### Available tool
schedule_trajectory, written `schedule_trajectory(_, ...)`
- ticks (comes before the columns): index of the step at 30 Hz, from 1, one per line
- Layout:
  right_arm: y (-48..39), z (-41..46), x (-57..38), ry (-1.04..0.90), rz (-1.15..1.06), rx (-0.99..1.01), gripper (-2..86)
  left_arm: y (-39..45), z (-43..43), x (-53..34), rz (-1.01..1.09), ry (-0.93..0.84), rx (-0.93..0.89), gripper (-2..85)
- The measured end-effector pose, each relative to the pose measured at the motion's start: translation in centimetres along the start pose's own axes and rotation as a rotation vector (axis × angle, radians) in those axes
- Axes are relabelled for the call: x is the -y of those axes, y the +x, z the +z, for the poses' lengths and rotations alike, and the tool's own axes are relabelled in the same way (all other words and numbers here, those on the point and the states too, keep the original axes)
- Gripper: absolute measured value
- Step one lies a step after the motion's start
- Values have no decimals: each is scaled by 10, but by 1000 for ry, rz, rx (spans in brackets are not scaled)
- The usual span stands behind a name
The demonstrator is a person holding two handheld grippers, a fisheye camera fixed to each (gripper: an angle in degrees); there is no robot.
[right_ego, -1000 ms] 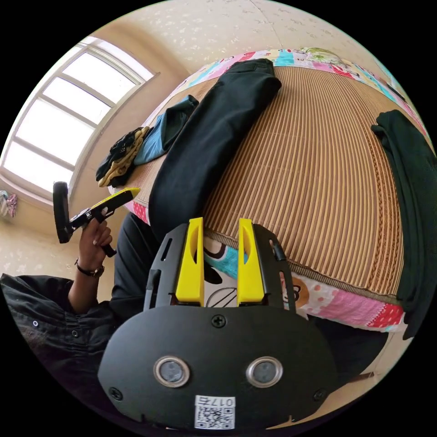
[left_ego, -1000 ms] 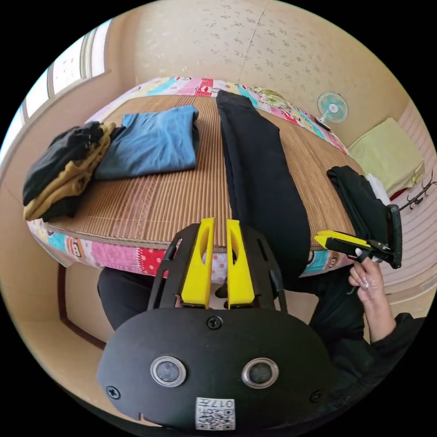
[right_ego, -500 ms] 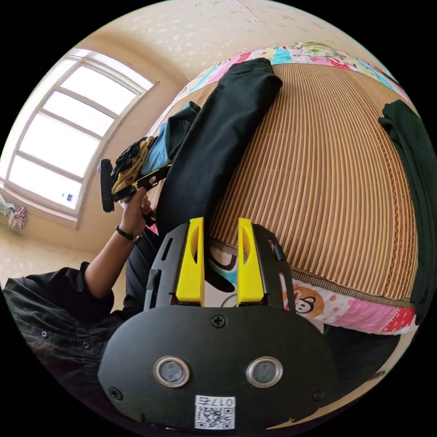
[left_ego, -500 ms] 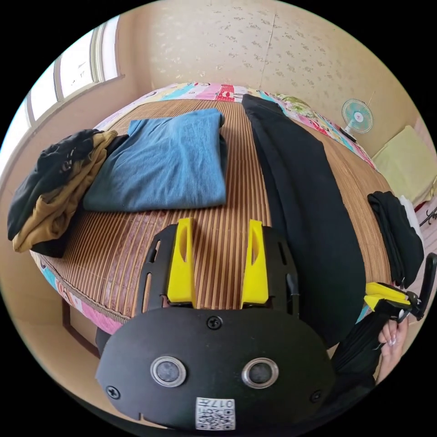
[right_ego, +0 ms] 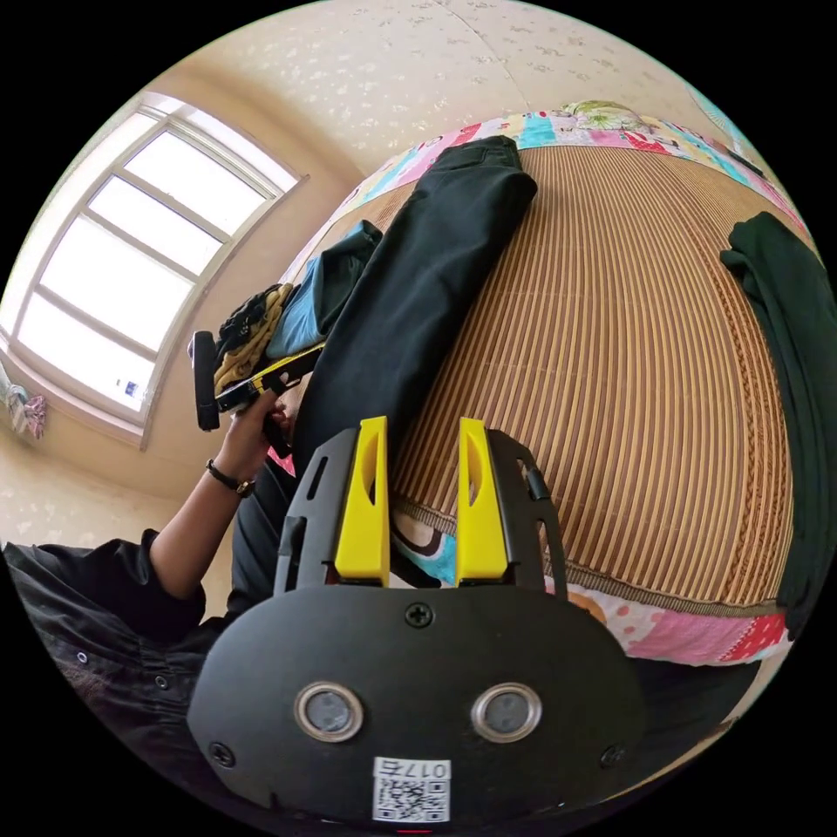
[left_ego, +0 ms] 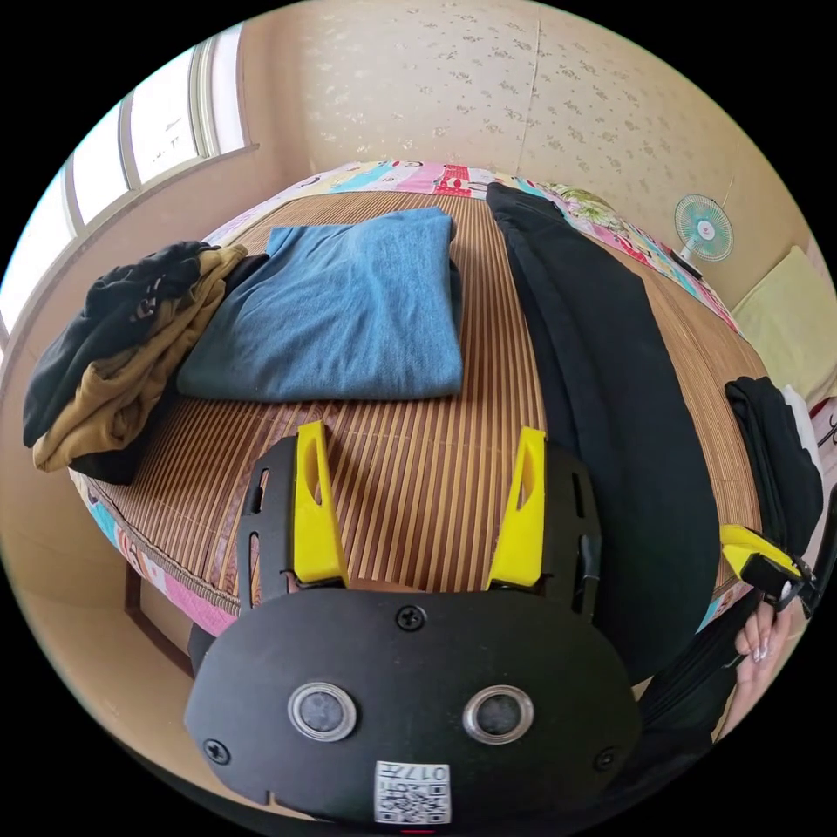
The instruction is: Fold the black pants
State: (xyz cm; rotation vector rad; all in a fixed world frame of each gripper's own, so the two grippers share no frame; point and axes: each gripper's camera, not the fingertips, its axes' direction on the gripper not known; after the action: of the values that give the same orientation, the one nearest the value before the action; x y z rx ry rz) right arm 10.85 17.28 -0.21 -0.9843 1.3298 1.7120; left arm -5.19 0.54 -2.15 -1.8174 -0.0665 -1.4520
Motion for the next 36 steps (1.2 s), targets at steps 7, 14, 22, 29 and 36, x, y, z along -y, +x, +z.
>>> schedule_trajectory(7,12,0,0,23,29,157,125,-4,-3,-1,-2,3,-4,281)
schedule_trajectory(14,15,-1,-22,-14,16,133,125,-8,-5,0,-2,4,-3,280)
schedule_trajectory(22,22,-3,-24,-23,31,144,123,-13,-7,3,0,-2,1,281)
schedule_trajectory(29,30,-1,-25,-38,47,170,122,-17,-7,-1,4,21,10,287)
schedule_trajectory(36,29,1,-20,-44,36,169,120,-21,-6,0,5,16,14,291)
